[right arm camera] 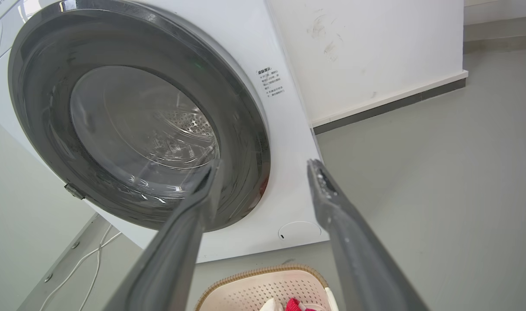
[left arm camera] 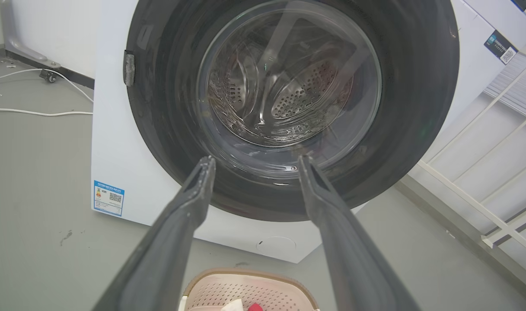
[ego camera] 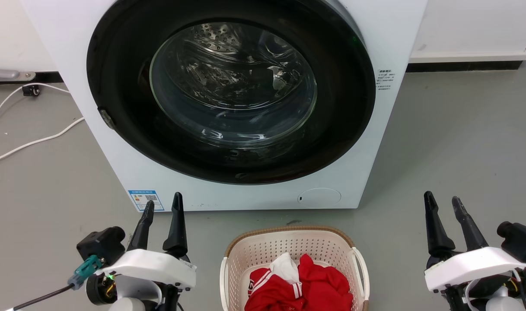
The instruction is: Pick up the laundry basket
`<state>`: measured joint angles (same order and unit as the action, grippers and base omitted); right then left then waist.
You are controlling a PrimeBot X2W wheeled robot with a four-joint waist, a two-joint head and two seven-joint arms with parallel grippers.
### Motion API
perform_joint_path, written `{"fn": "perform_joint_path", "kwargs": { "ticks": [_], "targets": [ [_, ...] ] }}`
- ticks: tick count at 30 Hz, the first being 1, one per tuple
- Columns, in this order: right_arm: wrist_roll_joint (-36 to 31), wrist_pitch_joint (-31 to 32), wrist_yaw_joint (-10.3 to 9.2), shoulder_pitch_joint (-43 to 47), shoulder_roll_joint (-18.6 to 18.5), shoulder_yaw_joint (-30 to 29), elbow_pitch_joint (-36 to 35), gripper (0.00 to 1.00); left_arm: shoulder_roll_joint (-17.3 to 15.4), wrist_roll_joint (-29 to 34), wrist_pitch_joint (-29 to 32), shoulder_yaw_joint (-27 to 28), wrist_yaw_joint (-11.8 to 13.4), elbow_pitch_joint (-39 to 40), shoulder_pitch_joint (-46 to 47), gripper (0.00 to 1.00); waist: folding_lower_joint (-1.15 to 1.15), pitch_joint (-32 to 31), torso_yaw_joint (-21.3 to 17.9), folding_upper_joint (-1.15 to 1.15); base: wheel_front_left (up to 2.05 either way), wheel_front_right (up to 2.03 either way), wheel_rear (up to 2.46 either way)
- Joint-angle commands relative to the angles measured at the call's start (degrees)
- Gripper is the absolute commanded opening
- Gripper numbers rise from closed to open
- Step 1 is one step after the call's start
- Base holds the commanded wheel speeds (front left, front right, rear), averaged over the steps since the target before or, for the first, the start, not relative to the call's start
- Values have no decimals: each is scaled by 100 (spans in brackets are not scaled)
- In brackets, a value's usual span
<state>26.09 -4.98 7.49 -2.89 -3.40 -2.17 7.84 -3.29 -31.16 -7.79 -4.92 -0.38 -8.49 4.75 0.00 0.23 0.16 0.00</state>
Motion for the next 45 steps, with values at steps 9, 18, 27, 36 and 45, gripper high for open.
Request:
{"fn": "perform_joint_path", "kwargs": {
  "ticks": [9, 18, 27, 36, 45],
  "targets": [
    [-795, 3, 0, 34, 26, -10, -22, 100, -76, 693, -173, -143, 163, -27, 143, 100, 0, 20, -3, 0, 0, 0, 0],
    [-1487, 51, 0, 79, 38, -17, 3, 100, -129, 1198, -298, -240, 287, -84, 119, 100, 0, -3, -7, 0, 0, 0, 0],
    [-1959, 95, 0, 118, 44, -25, 29, 100, -178, 1665, -413, -339, 392, -137, 140, 100, 0, -13, -15, 0, 0, 0, 0],
    [-2374, 110, -1, 153, 50, -9, 43, 100, -175, 2088, -533, -419, 481, -164, 119, 100, 0, -26, -12, 0, 0, 0, 0],
    [-2560, 68, -1, 174, 55, -12, 54, 100, -147, 2361, -633, -430, 498, -185, 69, 100, 0, -35, -12, 0, 0, 0, 0]
  ]
}}
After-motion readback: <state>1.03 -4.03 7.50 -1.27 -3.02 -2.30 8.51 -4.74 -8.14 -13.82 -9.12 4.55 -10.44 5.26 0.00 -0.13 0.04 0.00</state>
